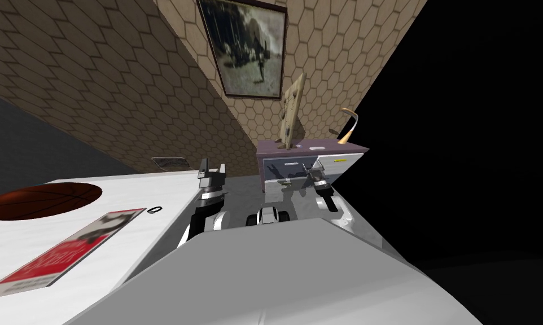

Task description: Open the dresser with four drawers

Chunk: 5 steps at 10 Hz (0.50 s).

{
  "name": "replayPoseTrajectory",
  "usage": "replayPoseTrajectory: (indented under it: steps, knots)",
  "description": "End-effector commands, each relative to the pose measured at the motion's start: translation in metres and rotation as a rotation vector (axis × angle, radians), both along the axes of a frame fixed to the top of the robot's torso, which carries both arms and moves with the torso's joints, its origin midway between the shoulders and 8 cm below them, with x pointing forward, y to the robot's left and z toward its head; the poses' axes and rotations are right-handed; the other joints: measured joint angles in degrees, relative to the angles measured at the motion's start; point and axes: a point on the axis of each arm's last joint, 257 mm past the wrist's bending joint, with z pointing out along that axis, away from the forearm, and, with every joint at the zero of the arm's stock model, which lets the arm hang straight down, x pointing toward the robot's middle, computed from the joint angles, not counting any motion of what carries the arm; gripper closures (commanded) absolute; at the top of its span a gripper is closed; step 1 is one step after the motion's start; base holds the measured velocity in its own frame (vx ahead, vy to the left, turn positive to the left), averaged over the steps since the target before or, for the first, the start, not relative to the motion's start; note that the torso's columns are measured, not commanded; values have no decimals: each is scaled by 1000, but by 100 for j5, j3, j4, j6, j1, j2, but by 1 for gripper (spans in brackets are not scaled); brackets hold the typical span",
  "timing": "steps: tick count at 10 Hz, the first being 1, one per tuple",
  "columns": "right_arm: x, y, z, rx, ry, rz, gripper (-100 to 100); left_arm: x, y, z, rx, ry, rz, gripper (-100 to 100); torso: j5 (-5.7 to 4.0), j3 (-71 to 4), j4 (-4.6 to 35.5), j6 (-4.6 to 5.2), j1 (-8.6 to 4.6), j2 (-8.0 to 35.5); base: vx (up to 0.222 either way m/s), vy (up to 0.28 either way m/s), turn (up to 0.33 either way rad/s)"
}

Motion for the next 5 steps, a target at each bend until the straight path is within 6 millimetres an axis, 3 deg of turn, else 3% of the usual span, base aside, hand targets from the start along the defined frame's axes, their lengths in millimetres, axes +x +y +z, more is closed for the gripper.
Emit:
replayPoseTrajectory:
  steps: [1,5]
  knots:
    - [8,-10,-13,-107,16,-57,-100,0,0,0,0,0,0,0,1,0,0,1,-1,2,61,38,9]
    - [13,-17,-23,-228,22,-117,-100,0,0,0,0,0,0,0,-1,4,2,0,-4,6,44,20,4]
